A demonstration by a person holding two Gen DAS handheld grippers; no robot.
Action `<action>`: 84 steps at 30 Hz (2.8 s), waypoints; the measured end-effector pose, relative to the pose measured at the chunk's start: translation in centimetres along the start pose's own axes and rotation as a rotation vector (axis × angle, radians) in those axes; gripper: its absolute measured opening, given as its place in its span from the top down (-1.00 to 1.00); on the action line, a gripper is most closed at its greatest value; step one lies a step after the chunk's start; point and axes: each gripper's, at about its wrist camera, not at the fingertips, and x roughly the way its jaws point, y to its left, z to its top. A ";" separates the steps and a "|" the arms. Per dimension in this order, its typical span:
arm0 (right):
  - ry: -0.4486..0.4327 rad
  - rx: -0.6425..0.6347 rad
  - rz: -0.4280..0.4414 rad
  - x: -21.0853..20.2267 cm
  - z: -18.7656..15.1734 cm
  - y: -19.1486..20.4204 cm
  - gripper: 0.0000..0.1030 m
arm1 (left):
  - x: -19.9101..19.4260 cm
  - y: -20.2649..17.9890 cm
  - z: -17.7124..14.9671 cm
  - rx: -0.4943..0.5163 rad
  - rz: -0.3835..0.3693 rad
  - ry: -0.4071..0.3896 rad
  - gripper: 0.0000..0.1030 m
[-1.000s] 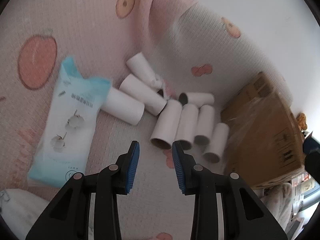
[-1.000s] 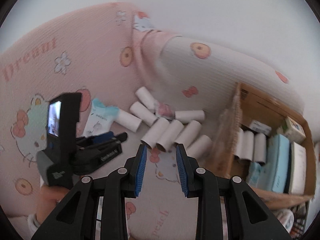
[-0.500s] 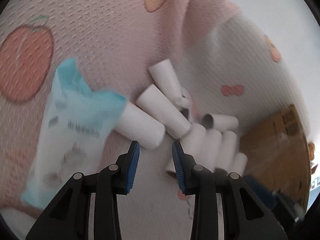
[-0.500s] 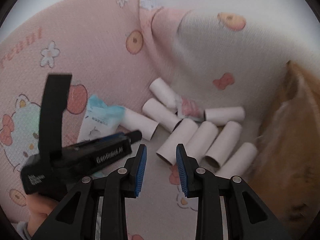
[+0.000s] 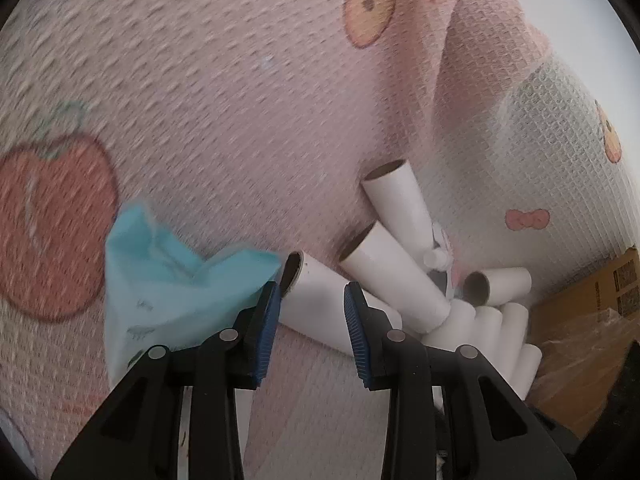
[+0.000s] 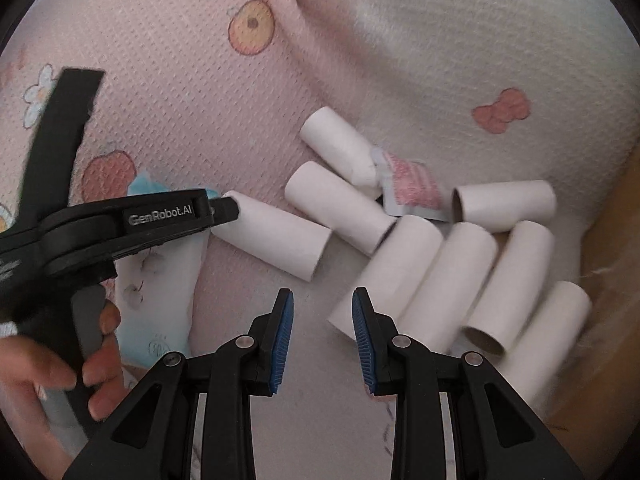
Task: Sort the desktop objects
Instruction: 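Move the left tool toward the pile of white cardboard tubes, then position the left gripper around a white cardboard tube and close it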
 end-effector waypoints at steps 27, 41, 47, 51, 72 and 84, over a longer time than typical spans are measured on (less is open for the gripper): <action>0.055 0.110 0.036 5.9 1.5 -0.1 0.49 | -0.3 -3.1 2.9 0.104 -0.103 0.023 0.27; 0.003 0.098 0.024 0.5 -0.1 0.4 0.49 | -2.1 -1.4 -0.1 0.013 -0.375 0.135 0.26; -0.023 0.087 -0.093 -2.9 -1.8 0.5 0.49 | -4.7 -3.0 -0.7 0.089 -0.457 0.064 0.26; -0.017 0.124 -0.132 -3.1 -1.8 -0.6 0.49 | -5.1 -4.0 -1.5 0.100 -0.521 0.077 0.24; 0.113 0.244 -0.202 -5.1 -9.4 -3.0 0.49 | -3.4 -8.3 -10.4 0.204 -0.340 0.299 0.18; 0.145 0.302 -0.078 -4.2 -11.9 -4.3 0.49 | -4.1 -8.8 -10.4 0.225 -0.299 0.229 0.18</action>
